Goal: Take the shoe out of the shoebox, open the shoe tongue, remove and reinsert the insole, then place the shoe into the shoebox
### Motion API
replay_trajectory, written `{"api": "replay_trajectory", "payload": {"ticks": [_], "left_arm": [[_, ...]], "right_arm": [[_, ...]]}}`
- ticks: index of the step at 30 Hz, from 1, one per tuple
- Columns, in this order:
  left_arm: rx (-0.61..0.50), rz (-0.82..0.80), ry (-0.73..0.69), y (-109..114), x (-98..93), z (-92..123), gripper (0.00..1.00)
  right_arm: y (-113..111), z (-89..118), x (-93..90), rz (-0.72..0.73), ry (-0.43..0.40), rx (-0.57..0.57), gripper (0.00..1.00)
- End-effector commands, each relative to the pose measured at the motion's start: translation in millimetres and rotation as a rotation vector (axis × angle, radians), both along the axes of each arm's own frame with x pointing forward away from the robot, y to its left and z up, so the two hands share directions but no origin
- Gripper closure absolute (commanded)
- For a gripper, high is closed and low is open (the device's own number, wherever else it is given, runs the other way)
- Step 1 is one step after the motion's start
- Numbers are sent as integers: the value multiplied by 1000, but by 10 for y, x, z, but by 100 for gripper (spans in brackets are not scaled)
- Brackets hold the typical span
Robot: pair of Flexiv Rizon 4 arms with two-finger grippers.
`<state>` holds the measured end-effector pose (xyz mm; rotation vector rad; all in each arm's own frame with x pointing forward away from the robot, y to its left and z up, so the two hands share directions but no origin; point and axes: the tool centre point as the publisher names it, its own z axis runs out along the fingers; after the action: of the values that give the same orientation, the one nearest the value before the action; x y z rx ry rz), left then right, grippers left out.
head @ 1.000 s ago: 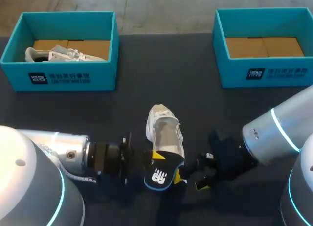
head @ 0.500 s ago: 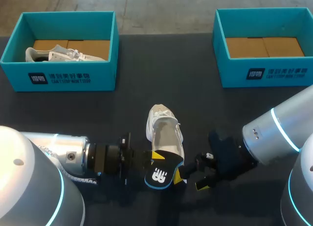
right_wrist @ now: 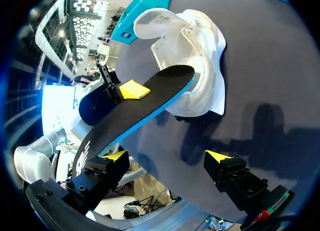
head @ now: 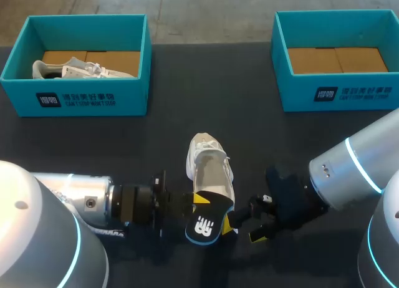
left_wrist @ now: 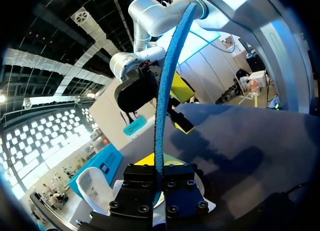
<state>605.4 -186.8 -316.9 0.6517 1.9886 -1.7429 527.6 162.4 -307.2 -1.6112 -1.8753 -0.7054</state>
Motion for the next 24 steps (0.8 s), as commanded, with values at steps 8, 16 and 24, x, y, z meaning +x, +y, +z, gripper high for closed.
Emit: {"api": "replay_trajectory", "payload": {"ticks": [8, 16, 24], "left_arm": [[8, 23, -19, -54, 11, -18, 100], [14, 38, -19, -59, 45, -50, 100], [20, 44, -22, -75, 49, -61, 100]], "right_arm": [[9, 2, -19, -4, -2, -3, 0], [9, 2, -19, -4, -2, -3, 0], [9, 2, -19, -4, -2, -3, 0]]}}
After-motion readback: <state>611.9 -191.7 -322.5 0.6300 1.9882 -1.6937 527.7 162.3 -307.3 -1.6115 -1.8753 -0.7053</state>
